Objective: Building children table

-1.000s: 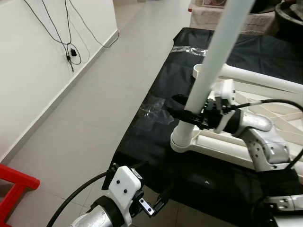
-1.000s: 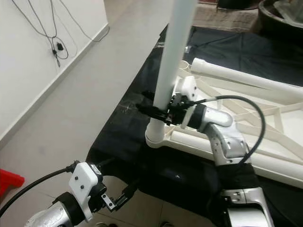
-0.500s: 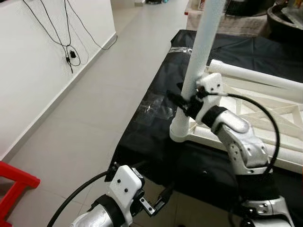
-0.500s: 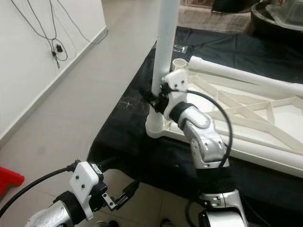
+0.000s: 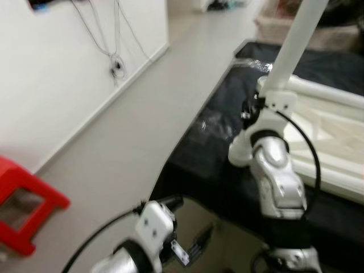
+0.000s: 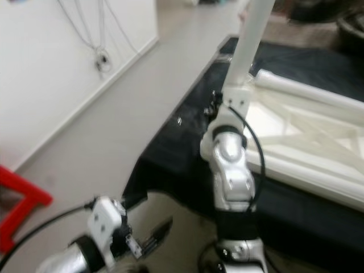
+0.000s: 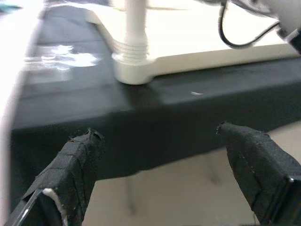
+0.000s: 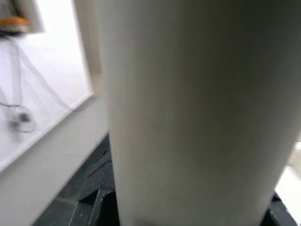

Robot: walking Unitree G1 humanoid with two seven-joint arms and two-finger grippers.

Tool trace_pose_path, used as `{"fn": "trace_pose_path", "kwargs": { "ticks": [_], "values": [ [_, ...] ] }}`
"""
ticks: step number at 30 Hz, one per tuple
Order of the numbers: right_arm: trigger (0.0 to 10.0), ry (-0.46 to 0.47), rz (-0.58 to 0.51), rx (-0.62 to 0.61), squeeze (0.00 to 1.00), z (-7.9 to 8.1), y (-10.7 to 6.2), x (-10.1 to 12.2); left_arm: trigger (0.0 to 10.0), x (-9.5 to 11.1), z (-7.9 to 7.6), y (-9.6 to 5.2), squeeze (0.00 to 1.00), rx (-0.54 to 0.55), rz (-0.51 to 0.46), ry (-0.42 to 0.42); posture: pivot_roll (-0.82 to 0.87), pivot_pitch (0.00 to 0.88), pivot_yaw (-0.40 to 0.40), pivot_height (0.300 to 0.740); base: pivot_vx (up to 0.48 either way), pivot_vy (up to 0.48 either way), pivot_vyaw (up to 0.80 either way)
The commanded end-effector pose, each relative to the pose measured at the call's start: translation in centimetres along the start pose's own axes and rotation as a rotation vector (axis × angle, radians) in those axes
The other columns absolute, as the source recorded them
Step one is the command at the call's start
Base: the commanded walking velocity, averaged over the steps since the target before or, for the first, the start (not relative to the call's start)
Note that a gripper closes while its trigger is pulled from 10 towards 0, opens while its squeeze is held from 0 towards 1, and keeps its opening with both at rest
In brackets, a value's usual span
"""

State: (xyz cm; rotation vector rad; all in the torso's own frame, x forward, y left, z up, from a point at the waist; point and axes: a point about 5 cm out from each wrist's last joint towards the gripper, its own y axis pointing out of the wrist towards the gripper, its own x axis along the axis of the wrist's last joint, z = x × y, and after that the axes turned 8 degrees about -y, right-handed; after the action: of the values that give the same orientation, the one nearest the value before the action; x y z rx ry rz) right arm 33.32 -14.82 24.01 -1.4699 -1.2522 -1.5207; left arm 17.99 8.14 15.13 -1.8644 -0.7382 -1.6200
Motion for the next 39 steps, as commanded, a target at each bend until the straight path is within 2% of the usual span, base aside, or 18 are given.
{"fn": "trace_pose_path", "kwargs": {
  "ticks": [1, 6, 10, 12, 14, 16, 18, 19, 23, 37, 39],
  "values": [
    [10.0, -0.065, 0.134, -0.049, 0.00, 0.5, -0.4, -2.5, 10.0, -0.8, 0.0, -0.3, 0.00, 0.009, 0.036, -0.018, 0.15, 0.231, 0.022, 0.740, 0.000, 0.000, 0.00],
    [10.0, -0.052, 0.142, -0.158, 0.00, 1.6, -0.8, -2.2, 10.0, -0.8, 0.0, -0.3, 0.00, 0.009, 0.034, -0.017, 0.15, 0.230, 0.020, 0.740, 0.000, 0.000, 0.00],
    [10.0, -0.053, 0.165, -0.238, 0.00, 1.9, -0.7, -2.2, 10.0, -0.8, 0.0, -0.3, 0.00, 0.010, 0.033, -0.017, 0.15, 0.231, 0.018, 0.740, 0.000, 0.000, 0.00],
    [10.0, -0.018, 0.170, -0.305, 0.00, 2.0, -0.5, -2.0, 10.0, -0.8, 0.0, -0.2, 0.00, 0.009, 0.034, -0.018, 0.15, 0.231, 0.019, 0.740, 0.000, 0.000, 0.00],
    [10.0, 0.002, 0.183, -0.359, 0.00, 2.0, -0.4, -1.9, 10.0, -0.8, 0.0, -0.2, 0.00, 0.009, 0.034, -0.018, 0.15, 0.228, 0.016, 0.740, 0.000, 0.000, 0.00],
    [10.0, -0.004, 0.214, -0.465, 0.00, 1.7, -0.3, -1.9, 10.0, -0.9, 0.0, -0.2, 0.00, 0.008, 0.033, -0.019, 0.15, 0.225, 0.016, 0.740, 0.000, 0.000, 0.00],
    [10.0, -0.005, 0.223, -0.497, 0.00, 1.6, -0.3, -1.9, 10.0, -0.9, 0.0, -0.2, 0.00, 0.007, 0.033, -0.019, 0.15, 0.225, 0.016, 0.740, 0.000, 0.000, 0.00],
    [10.0, 0.024, 0.236, -0.575, 0.00, 1.4, -0.5, -1.9, 10.0, -0.9, -0.1, -0.2, 0.00, 0.006, 0.033, -0.019, 0.15, 0.220, 0.015, 0.740, 0.000, 0.000, 0.00],
    [10.0, 0.035, 0.249, -0.620, 0.00, 1.3, -0.6, -2.0, 10.0, -1.0, -0.1, -0.2, 0.00, 0.007, 0.035, -0.019, 0.16, 0.213, 0.016, 0.740, 0.000, 0.000, 0.00],
    [10.0, 0.092, 0.285, -0.644, 0.00, 1.5, -0.4, -1.6, 10.0, -1.1, -0.1, -0.1, 0.00, 0.000, 0.038, -0.020, 0.15, 0.200, 0.016, 0.740, 0.000, 0.000, 0.00],
    [10.0, 0.109, 0.194, -0.649, 0.00, 1.2, 0.3, 0.5, 10.0, -1.2, -0.1, -0.1, 0.00, -0.001, 0.039, -0.020, 0.15, 0.191, 0.016, 0.740, 0.000, 0.000, 0.00]
  ]
}}
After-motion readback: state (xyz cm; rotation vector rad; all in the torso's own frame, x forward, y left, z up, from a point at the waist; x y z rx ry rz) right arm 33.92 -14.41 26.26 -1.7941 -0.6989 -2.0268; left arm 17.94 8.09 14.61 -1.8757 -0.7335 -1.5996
